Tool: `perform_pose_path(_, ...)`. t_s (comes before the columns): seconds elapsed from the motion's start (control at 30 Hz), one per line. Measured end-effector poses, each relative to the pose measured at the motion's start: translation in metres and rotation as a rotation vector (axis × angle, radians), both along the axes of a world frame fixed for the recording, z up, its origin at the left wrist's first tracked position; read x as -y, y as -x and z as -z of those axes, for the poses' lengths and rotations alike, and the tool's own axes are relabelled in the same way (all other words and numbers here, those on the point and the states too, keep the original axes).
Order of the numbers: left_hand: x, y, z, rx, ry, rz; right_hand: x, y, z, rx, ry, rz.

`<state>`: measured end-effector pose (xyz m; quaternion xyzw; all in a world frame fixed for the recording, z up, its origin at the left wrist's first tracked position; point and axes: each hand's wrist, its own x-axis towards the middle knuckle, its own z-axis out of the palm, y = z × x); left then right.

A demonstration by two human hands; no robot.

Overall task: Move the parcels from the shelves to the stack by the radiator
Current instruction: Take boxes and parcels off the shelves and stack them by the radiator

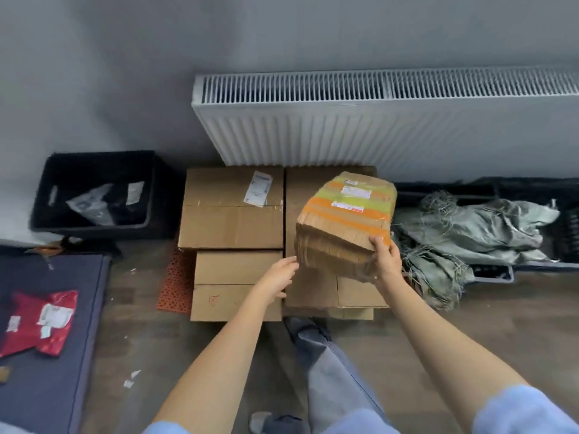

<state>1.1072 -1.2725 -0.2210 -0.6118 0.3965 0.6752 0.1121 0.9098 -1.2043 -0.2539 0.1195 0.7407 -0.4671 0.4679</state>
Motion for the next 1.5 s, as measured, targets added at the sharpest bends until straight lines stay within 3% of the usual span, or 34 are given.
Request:
perform_pose_path(0.1,0.007,0.019,0.015,0.052,-0.017,0.117,0.018,-0.006,0.022,0.022,0.101,0.169)
perform_pose_path(0.23,0.032,0.041,0.053,0.043,-0.044,0.13,0.063,-0.008,0.063,0.117,0.124,0.167)
perform_pose_path(0.37,0.054,0.055,0.106,0.009,0.088,-0.105,0.094,-0.01,0.131,0.244,0.082,-0.15)
perform_pose_path(0.53,0.015,0.028,0.167,0.016,-0.102,-0.355,0.082,0.023,0.198,0.351,0.05,-0.033)
perform_pose_path(0.7,-0.024,0.0,0.197,0.102,-0.245,-0.411,0.104,0.05,0.205,0.423,0.108,-0.053)
perform_pose_path(0.9,-0.023,-0.012,0.197,0.096,-0.244,-0.286,0.159,0.078,0.188,0.233,0.096,-0.208)
perform_pose_path(1.0,-0.015,-0.022,0.2,0.079,-0.206,-0.306,0.159,0.073,0.188,0.202,-0.015,-0.299)
perform_pose_path(1.23,0.001,-0.063,0.184,-0.005,-0.048,-0.433,0.145,-0.047,0.179,0.132,-0.162,-0.706)
perform_pose_path(1.37,0.006,-0.129,0.158,-0.027,0.103,-0.523,0.151,-0.168,0.13,0.118,-0.077,-1.047)
perform_pose_path(1.5,-0.01,-0.234,0.097,0.05,0.202,-0.571,0.138,-0.286,0.051,0.064,0.101,-1.347)
